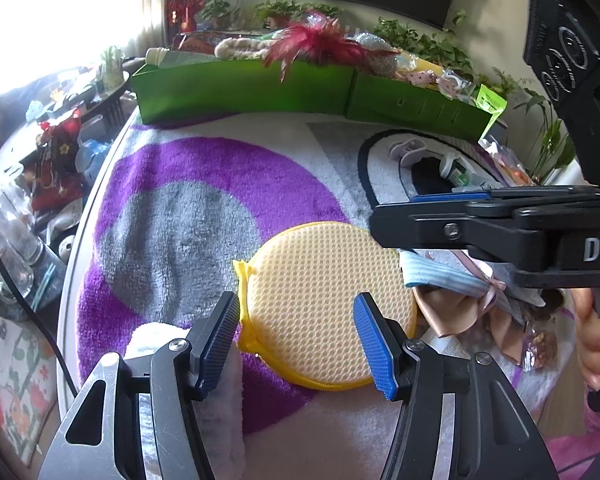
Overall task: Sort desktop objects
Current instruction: 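Move the right tool toward the light blue striped cloth while the left tool approaches the yellow sponge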
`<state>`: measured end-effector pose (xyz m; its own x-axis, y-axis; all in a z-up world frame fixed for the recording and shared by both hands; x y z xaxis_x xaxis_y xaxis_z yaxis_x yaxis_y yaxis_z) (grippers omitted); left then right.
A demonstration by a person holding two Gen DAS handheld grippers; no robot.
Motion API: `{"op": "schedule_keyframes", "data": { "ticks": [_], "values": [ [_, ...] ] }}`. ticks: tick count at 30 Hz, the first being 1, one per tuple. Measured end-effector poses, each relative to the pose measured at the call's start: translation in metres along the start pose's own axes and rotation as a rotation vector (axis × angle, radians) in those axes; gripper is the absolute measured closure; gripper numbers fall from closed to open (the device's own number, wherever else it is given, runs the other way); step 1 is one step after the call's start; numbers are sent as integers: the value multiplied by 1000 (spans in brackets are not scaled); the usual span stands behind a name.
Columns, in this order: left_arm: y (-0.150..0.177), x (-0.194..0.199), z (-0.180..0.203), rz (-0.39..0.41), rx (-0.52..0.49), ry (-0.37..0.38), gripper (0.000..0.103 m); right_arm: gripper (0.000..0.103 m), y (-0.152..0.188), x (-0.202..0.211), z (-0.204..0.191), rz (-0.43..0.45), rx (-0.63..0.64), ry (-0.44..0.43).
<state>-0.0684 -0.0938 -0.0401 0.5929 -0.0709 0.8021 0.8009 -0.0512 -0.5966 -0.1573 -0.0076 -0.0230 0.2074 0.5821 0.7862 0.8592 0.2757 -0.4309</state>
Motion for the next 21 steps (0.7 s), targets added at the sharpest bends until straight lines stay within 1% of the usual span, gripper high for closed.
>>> {"op": "schedule_keyframes", "data": {
  "ticks": [6, 11, 13, 14, 15, 17, 19, 21],
  "values": [
    [2, -1, 1, -5, -6, 10, 43, 55, 0, -17, -2, -47, 31, 24],
    [3, -2, 2, -3, -8, 11, 43, 55, 1, -31, -1, -102, 39, 19],
    [3, -3, 1, -2, -7, 12, 43, 58, 2, -35, -2, -110, 57, 34],
    [3, -3, 1, -1, -5, 11, 43, 65, 2, -37, -3, -114, 64, 41],
    [3, -3, 1, 0, -4, 12, 43, 80, 1, -38, -3, -112, 69, 59],
    [3, -4, 1, 2, 1, 13, 43, 96, -2, -37, -4, -95, 81, 82],
    [2, -5, 0, 1, 4, 12, 43, 97, -5, -38, -7, -94, 82, 61],
    [2, -5, 0, 0, 5, 13, 43, 97, -9, -40, -10, -87, 96, 78]
  ]
}}
Point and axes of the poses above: each gripper's, at about its wrist camera, not at the fingertips, and x roughly against the way its jaws point, z to its right, y to its underside, the point moved 2 cm from there along -x, roughly the way its jaws point, and after that the axes turned 10 degrees about -x, right-handed, at the moved point
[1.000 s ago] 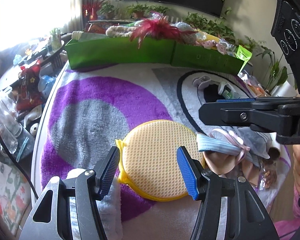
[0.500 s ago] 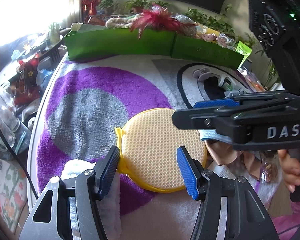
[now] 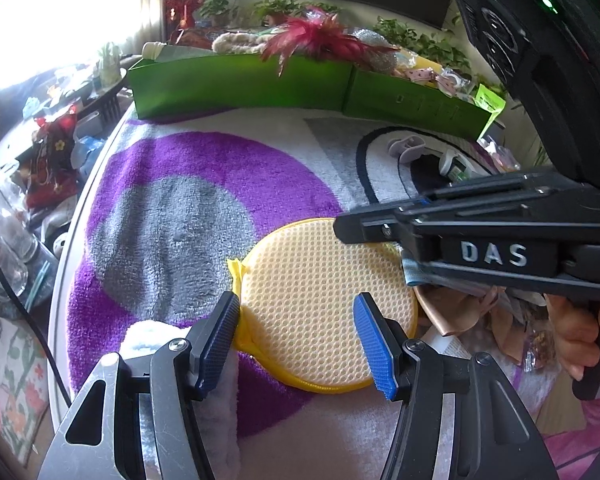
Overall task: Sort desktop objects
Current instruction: 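Move the right tool toward the light blue striped cloth while the left tool approaches the yellow sponge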
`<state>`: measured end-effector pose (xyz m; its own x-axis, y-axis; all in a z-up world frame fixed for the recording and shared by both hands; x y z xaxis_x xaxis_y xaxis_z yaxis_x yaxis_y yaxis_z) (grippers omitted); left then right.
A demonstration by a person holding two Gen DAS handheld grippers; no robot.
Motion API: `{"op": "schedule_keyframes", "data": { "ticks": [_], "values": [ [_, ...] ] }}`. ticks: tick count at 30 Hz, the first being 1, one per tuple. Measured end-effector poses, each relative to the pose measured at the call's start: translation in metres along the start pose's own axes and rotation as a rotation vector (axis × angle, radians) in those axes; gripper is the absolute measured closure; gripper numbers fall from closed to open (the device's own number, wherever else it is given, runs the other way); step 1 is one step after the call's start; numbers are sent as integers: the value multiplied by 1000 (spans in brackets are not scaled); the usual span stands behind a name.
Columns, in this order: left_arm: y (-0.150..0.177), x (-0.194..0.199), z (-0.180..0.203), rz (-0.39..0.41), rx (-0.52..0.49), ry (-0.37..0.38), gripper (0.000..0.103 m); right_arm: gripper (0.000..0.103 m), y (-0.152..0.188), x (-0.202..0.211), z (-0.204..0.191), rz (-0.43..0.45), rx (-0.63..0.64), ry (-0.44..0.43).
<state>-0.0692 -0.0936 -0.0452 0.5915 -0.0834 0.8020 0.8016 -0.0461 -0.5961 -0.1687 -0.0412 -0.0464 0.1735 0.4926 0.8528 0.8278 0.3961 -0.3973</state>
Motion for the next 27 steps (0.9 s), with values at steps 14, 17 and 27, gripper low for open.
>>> {"op": "schedule_keyframes", "data": {
  "ticks": [14, 17, 27],
  "values": [
    [11, 7, 5, -36, -28, 21, 43, 63, 5, -11, 16, -139, 9, -53],
    [14, 11, 4, -39, -6, 33, 43, 63, 4, -13, 19, -149, -14, -72],
    [20, 13, 13, -77, -8, 46, 43, 62, 9, -10, 19, -127, 3, -46]
  ]
}}
Point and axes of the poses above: each gripper's, at about its wrist camera, not at the fingertips, and x roughly against the way its jaws point, z to its right, y to its underside, the point moved 2 cm from there along -x, roughly the way its jaws point, and after that the axes turned 10 degrees about -x, right-handed, at the moved point
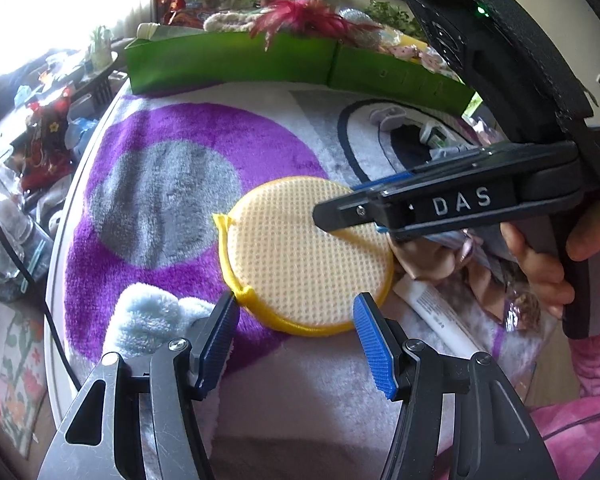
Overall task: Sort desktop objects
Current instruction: 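Move the right tool toward the light blue striped cloth while the left tool approaches the yellow sponge, then close the left tool on the yellow round sponge and lift it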
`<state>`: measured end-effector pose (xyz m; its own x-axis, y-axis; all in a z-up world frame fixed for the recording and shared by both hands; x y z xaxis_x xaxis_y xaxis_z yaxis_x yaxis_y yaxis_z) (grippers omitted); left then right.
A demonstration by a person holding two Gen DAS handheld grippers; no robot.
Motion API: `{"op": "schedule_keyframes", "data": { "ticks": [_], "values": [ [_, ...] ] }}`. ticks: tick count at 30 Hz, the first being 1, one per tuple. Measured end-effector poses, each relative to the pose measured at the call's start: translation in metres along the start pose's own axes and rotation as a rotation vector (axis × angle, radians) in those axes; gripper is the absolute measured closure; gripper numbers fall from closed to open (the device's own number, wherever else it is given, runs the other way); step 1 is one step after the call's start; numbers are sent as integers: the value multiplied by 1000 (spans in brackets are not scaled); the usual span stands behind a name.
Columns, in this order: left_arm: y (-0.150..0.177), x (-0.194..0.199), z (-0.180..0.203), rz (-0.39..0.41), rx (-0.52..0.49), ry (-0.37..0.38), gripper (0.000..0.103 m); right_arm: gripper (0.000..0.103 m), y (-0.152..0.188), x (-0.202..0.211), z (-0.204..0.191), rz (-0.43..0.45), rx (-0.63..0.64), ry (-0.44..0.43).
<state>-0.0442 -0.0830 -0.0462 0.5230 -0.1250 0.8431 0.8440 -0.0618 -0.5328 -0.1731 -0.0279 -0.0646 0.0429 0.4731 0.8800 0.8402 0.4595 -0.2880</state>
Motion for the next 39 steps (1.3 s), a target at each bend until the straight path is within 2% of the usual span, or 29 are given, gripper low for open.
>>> {"op": "schedule_keyframes", "data": {
  "ticks": [8, 14, 22, 26, 28, 30, 34, 39],
  "values": [
    [-5, -8, -4, -12, 69, 25, 43, 60, 0, -1, -1, 10, -12, -1],
    [-8, -11, -5, -13, 79, 20, 43, 60, 2, -2, -3, 1, -7, -8],
    [-19, -18, -5, 19, 76, -32, 43, 59, 5, 1, -3, 0, -42, 9],
    [-34, -21, -9, 62, 71, -49, 43, 59, 1, 13, -7, 80, -20, 45],
    [-42, -25, -16, 77, 94, -31, 43, 59, -5, 23, -9, 152, -2, 66],
    [-47, -31, -24, 72, 131, -15, 43, 59, -12, 25, -6, 175, 2, 86],
    [-45, -28, -29, 52, 138, -77, 43, 59, -20, 18, 13, 126, -90, 89],
    [-40, -29, -32, 16, 163, -48, 43, 59, -19, 15, 22, 101, -102, 85]
  ]
}}
Point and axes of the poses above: each gripper's, at about its wrist camera, not at the fingertips, and x roughly against the way its jaws point, z to its right, y to its underside, the point moved 2 cm from there along -x, roughly the way its jaws point, and after that the axes turned 10 degrees about -x, right-handed, at the moved point
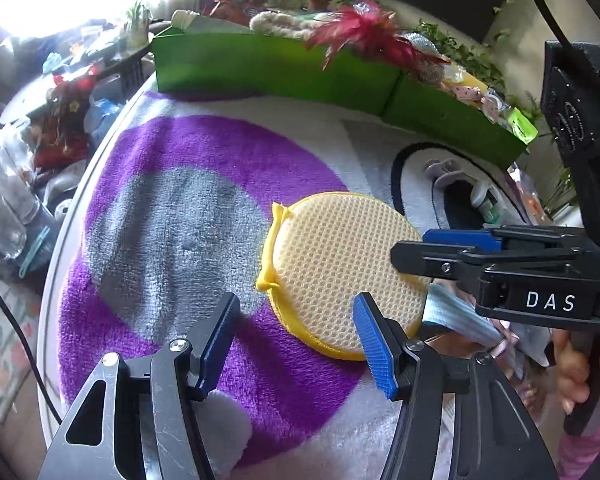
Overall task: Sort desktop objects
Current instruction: 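Close the left tool on the yellow round sponge and lift it, then carry the held sponge with the left tool over the green box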
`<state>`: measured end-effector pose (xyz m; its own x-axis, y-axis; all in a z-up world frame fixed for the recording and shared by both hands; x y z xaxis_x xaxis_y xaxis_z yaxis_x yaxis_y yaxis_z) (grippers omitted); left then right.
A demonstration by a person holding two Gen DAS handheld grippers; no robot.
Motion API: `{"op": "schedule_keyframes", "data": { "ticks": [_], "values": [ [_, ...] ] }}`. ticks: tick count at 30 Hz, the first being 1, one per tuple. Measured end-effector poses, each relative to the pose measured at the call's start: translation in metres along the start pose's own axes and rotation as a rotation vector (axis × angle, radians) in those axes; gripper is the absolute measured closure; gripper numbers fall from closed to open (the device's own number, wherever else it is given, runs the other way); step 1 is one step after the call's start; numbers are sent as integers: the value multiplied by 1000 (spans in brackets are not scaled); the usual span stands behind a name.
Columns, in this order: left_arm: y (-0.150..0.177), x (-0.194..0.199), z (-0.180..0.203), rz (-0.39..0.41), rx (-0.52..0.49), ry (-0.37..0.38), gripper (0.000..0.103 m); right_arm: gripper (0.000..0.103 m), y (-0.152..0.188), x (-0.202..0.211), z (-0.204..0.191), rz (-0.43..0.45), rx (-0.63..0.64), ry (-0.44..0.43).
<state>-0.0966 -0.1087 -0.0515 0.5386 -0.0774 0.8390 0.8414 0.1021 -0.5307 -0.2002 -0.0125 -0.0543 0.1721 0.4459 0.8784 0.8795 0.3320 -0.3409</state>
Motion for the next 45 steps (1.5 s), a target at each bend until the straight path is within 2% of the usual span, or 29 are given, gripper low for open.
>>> {"op": "schedule_keyframes", "data": {
  "ticks": [5, 12, 19, 30, 45],
  "values": [
    [-1, -7, 6, -12, 13, 91, 43, 59, 3, -11, -2, -48, -17, -48],
    [-4, -7, 13, 10, 6, 84, 43, 59, 5, -10, -7, -24, -20, -38],
    [-12, 6, 15, 72, -34, 9, 45, 67, 5, 5, -15, 36, 12, -24],
    [-32, 34, 17, 173, -88, -40, 45, 67, -4, 35, -25, 131, 31, -59],
    [-62, 66, 11, 277, -120, -92, 45, 67, -29, 74, -46, 232, 84, -49]
  ]
}}
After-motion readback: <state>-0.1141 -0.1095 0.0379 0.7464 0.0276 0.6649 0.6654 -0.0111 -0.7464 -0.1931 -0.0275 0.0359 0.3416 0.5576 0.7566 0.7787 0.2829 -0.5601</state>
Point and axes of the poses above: each gripper's, at about its wrist camera, not at the fingertips, and x roughly against the way its jaws point, z to its right, y to its underside, the point moved 2 cm from there along -x, roughly the way its jaws point, and after that the axes turned 10 degrees about -x, right-handed, at the moved point
